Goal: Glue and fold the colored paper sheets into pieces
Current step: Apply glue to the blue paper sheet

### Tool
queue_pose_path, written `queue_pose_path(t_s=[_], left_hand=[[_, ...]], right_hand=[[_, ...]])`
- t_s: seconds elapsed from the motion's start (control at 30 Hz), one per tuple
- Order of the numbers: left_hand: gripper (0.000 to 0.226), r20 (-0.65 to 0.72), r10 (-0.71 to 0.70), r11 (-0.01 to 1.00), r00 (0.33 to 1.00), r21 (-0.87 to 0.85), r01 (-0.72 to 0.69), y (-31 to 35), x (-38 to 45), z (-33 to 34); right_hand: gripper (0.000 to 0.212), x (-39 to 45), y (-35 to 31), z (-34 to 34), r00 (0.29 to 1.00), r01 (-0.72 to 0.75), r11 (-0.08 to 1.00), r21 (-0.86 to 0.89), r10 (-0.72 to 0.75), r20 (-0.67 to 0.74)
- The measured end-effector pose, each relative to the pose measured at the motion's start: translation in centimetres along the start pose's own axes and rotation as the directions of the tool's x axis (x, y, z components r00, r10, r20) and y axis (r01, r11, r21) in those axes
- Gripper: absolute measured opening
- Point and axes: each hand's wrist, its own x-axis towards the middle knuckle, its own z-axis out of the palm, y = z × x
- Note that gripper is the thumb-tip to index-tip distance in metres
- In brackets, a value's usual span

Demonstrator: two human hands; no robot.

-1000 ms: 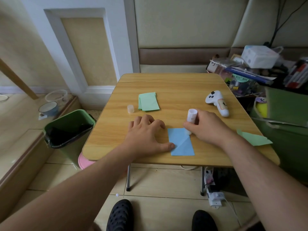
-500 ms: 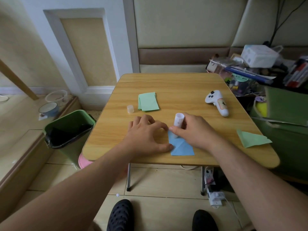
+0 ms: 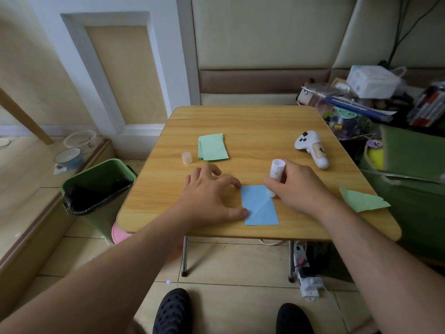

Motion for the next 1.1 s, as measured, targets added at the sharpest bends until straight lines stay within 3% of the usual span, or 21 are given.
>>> queue_pose_path(t_s=[0.1, 0.33, 0.5, 0.9, 1.1], left_hand=[[0.079, -0.016, 0.003, 1.0, 1.0, 0.003, -0.003, 0.1, 0.0, 0.1], [0.082, -0.057, 0.007, 1.0, 0.998, 0.025, -0.005, 0.0, 0.0, 0.6], [0.078, -0.054, 0.014, 1.0, 0.998, 0.016, -0.013, 0.0, 0.1, 0.6], [0.074, -0.037, 0.03, 1.0, 0.999, 0.008, -0.03, -0.2, 0.1, 0.4], [0.077, -0.037, 0.024, 1.0, 0.999, 0.011, -0.023, 0.0, 0.1, 0.3]], right_hand=[[0.03, 0.0, -1.2, 0.8, 1.0, 0.025, 0.998, 0.063, -0.024, -0.019], [0.029, -0.4, -2.6, 3.1, 0.986, 0.124, 0.987, 0.098, -0.134, 0.104], [0.028, -0.1, -2.0, 2.2, 0.987, 0.087, 0.996, 0.036, -0.091, 0.132], [0.026, -0.4, -0.1, -0.4, 0.998, 0.011, 0.993, -0.119, -0.003, 0.066], [0.029, -0.5, -2.3, 1.2, 0.999, 0.05, 0.997, 0.06, -0.049, -0.012]])
